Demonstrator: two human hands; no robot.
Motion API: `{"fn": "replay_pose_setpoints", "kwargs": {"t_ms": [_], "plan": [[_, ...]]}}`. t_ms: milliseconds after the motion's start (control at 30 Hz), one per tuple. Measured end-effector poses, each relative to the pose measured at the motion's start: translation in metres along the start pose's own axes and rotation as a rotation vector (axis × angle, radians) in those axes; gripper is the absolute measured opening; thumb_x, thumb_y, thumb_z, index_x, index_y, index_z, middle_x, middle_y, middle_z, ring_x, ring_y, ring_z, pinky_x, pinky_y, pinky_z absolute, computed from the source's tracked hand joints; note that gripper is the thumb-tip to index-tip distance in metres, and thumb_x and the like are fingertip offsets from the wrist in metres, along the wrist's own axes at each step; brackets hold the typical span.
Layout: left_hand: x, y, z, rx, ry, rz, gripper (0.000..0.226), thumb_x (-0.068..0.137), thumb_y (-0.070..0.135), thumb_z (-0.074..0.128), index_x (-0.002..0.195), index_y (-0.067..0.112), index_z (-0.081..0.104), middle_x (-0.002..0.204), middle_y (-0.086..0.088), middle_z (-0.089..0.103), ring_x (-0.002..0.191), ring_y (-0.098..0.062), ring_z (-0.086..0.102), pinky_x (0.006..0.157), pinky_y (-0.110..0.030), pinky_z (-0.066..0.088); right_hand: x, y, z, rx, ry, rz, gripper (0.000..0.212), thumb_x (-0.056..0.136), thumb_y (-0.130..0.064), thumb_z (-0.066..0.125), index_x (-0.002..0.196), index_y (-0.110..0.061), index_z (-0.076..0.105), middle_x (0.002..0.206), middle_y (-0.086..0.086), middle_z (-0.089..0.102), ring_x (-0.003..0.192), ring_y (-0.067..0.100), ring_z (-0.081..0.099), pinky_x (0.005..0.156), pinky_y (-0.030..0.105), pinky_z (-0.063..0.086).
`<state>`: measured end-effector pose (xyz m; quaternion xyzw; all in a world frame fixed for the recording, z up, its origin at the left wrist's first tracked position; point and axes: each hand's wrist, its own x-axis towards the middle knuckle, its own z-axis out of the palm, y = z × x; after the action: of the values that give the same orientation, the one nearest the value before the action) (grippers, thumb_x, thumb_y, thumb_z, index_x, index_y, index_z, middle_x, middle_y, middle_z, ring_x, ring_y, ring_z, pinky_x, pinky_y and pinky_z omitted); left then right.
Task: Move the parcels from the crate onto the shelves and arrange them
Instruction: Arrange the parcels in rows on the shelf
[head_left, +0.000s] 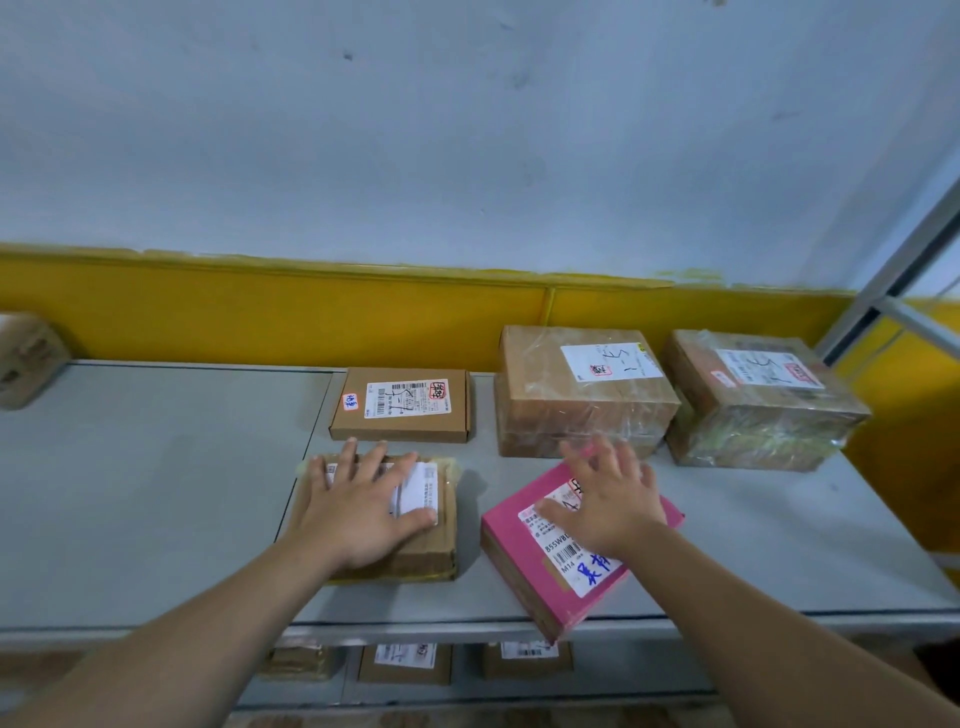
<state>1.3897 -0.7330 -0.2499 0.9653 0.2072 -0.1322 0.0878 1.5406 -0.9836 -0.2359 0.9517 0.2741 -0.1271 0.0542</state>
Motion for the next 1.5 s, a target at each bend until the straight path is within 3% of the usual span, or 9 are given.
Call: {"fn": "replay_pose_setpoints", "kwargs": {"t_ms": [133, 267, 400, 633, 767, 867, 1100, 1267, 1500], "plan": [[0.002, 0.002, 0.004, 0.037, 0.012, -0.001, 0.111, 0.05, 0.095, -0.003, 0.149, 0.046, -0.005, 0.163, 0.005, -0.005, 0.147, -0.029, -0.016, 0.114, -0.061, -0.011, 0.0, -0.016, 0.01, -0.011, -0.111, -0.197, 0.107, 0.06, -0.092, 0.0, 0.156, -0.043, -0.002, 0.166, 0.0, -0.016, 0.15, 0.028, -0.021, 0.118, 0.051, -0.015], [0.002, 0.001, 0.005, 0.037, 0.011, -0.008, 0.105, 0.057, 0.094, 0.002, 0.149, 0.046, -0.006, 0.163, 0.005, -0.004, 0.147, -0.029, -0.015, 0.114, -0.061, -0.011, 0.006, -0.017, 0.015, 0.081, -0.078, -0.033, 0.09, 0.082, -0.088, 0.018, 0.157, -0.04, 0.008, 0.167, 0.0, -0.01, 0.152, 0.031, -0.016, 0.12, 0.057, -0.008], [0.0, 0.004, 0.002, 0.036, 0.02, -0.004, 0.09, 0.076, 0.087, 0.023, 0.15, 0.045, -0.004, 0.162, 0.005, -0.002, 0.148, -0.029, -0.012, 0.114, -0.061, -0.01, 0.01, -0.021, 0.016, 0.101, -0.039, 0.102, 0.087, 0.082, -0.088, 0.017, 0.155, -0.04, 0.016, 0.167, 0.002, -0.007, 0.151, 0.036, -0.014, 0.116, 0.065, -0.005], [-0.003, 0.017, -0.003, -0.014, 0.018, -0.029, 0.086, 0.082, 0.08, 0.033, 0.152, 0.04, 0.003, 0.163, 0.003, -0.005, 0.147, -0.029, -0.017, 0.114, -0.063, -0.008, 0.003, -0.001, 0.01, 0.186, -0.054, 0.316, 0.091, 0.086, -0.084, 0.015, 0.158, -0.03, 0.013, 0.167, 0.01, -0.006, 0.151, 0.04, -0.012, 0.114, 0.07, 0.0], [-0.002, 0.052, 0.003, -0.061, 0.024, -0.021, 0.079, 0.088, 0.073, 0.03, 0.153, 0.038, 0.0, 0.162, 0.001, -0.013, 0.145, -0.031, -0.023, 0.111, -0.064, -0.012, -0.001, 0.021, 0.007, 0.103, -0.027, 0.087, 0.093, 0.08, -0.09, 0.017, 0.157, -0.039, 0.006, 0.167, 0.003, -0.011, 0.151, 0.033, -0.016, 0.117, 0.062, -0.006], [0.001, 0.061, 0.01, -0.046, 0.045, -0.048, 0.071, 0.093, 0.067, 0.024, 0.152, 0.038, -0.003, 0.162, 0.001, -0.014, 0.145, -0.032, -0.024, 0.111, -0.064, -0.013, -0.006, 0.04, 0.01, 0.014, -0.109, -0.057, 0.11, 0.057, -0.097, 0.005, 0.155, -0.047, -0.004, 0.166, -0.001, -0.015, 0.151, 0.032, -0.018, 0.116, 0.063, -0.009], [-0.001, 0.067, 0.009, -0.039, 0.042, -0.066, 0.061, 0.099, 0.051, 0.023, 0.153, 0.035, -0.002, 0.162, 0.0, -0.013, 0.145, -0.033, -0.022, 0.113, -0.063, -0.011, 0.004, 0.03, 0.019, 0.087, -0.059, 0.108, 0.093, 0.078, -0.091, 0.015, 0.156, -0.044, 0.003, 0.167, 0.003, -0.008, 0.151, 0.033, -0.016, 0.115, 0.067, -0.003], [-0.001, 0.071, 0.007, -0.065, 0.049, -0.069, 0.072, 0.095, 0.06, 0.031, 0.154, 0.033, -0.001, 0.162, 0.001, -0.011, 0.147, -0.03, -0.018, 0.116, -0.06, -0.007, 0.006, 0.024, 0.015, 0.139, -0.035, 0.198, 0.094, 0.08, -0.09, 0.015, 0.157, -0.037, 0.012, 0.167, 0.006, -0.002, 0.152, 0.035, -0.013, 0.117, 0.065, 0.0], [0.002, 0.044, 0.008, 0.031, 0.025, -0.02, 0.084, 0.082, 0.077, 0.035, 0.15, 0.047, -0.005, 0.162, 0.005, -0.013, 0.146, -0.031, -0.021, 0.111, -0.066, -0.01, 0.002, 0.045, 0.015, -0.016, -0.078, -0.13, 0.103, 0.066, -0.096, 0.01, 0.155, -0.046, -0.006, 0.167, -0.001, -0.012, 0.151, 0.031, -0.018, 0.115, 0.068, -0.008]]}}
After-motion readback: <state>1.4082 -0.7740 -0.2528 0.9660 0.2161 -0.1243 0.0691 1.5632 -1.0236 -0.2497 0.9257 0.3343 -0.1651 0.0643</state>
